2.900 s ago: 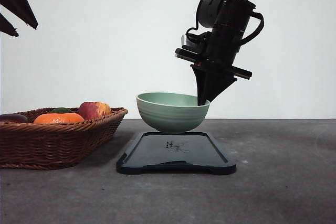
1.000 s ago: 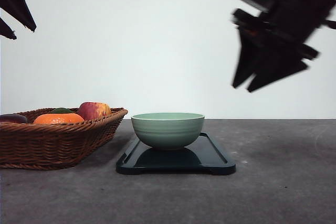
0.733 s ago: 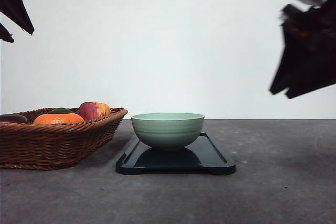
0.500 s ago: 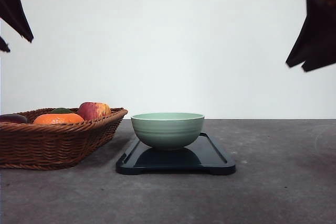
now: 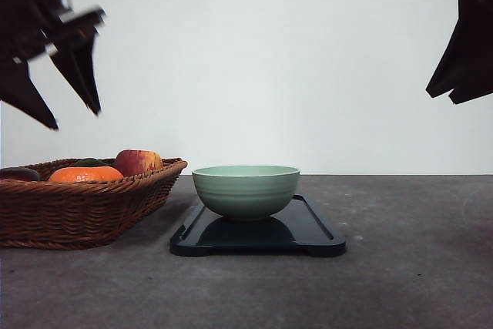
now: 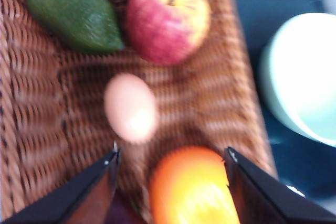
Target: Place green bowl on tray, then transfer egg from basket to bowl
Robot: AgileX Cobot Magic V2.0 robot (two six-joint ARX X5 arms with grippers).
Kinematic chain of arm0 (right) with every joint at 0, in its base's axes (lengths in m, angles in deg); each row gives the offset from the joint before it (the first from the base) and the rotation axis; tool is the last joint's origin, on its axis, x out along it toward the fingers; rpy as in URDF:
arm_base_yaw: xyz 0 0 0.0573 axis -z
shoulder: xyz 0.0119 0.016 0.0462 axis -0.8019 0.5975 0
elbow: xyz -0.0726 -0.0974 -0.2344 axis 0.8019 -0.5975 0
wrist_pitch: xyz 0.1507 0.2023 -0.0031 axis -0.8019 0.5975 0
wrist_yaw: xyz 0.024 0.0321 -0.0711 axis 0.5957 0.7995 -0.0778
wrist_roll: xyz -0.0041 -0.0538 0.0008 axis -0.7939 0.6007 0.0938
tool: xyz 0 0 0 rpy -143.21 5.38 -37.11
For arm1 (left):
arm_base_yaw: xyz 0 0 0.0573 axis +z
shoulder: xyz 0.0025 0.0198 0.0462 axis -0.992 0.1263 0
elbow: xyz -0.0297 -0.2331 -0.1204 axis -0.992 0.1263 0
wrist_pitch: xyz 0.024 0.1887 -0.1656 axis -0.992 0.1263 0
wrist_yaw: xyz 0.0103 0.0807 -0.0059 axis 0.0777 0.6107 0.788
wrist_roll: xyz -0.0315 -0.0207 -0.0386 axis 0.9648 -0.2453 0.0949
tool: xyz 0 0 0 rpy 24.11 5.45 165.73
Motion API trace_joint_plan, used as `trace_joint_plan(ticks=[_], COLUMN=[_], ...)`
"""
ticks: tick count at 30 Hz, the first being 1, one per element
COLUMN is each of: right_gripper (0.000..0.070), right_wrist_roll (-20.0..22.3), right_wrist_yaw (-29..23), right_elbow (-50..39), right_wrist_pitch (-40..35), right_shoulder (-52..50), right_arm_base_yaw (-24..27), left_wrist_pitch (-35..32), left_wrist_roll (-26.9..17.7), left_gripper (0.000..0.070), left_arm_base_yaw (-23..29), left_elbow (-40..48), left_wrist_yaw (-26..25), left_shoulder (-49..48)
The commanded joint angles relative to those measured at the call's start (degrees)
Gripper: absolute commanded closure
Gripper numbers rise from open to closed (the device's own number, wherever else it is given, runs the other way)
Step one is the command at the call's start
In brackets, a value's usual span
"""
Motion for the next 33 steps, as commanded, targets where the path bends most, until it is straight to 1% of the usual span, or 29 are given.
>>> trace_joint_plan(ticks=[1,6,13,24,30,32,33], right_gripper=[0.0485,0.0485,0.0485,0.0485,0.0485,0.0485,0.0485], right_wrist_roll=[0.4,0.4,0.4,0.4,0.4,0.4,0.4], right_wrist_yaw=[0.0,0.0,0.0,-0.4,-0.4,-0.5,-0.5], right_elbow=[0.5,0.5,0.5,0.5,0.5,0.5,0.5], right_wrist_pitch=[-0.1,-0.2,-0.4,-0.5,-1.1,-1.2,-1.2], right_shoulder=[0.3,0.3,0.3,0.3,0.3,0.3,0.3], right_arm_base_yaw=[-0.2,-0.2,-0.2,-0.2,-0.2,-0.2,-0.2], left_wrist_pitch=[0.2,0.4,-1.7,-3.2,-3.2,-3.2,-3.2], left_wrist_roll=[-1.3,-1.8,-1.7,-1.3,-1.3,-1.3,-1.3], left_gripper=[0.0298,0.0298,0.0298,0.0302,0.0317,0.0344,0.0377], left_arm_base_yaw=[-0.5,-1.6,-2.2,-2.4,-2.5,-2.6,-2.6], left_elbow=[-3.0,-7.3,-7.9,-7.9,-7.9,-7.9,-7.9], left_wrist_yaw=[1.2,6.2,10.8,11.1,11.1,11.1,11.1], left_shoulder=[3.6,10.9,16.3,19.6,20.1,20.1,20.1])
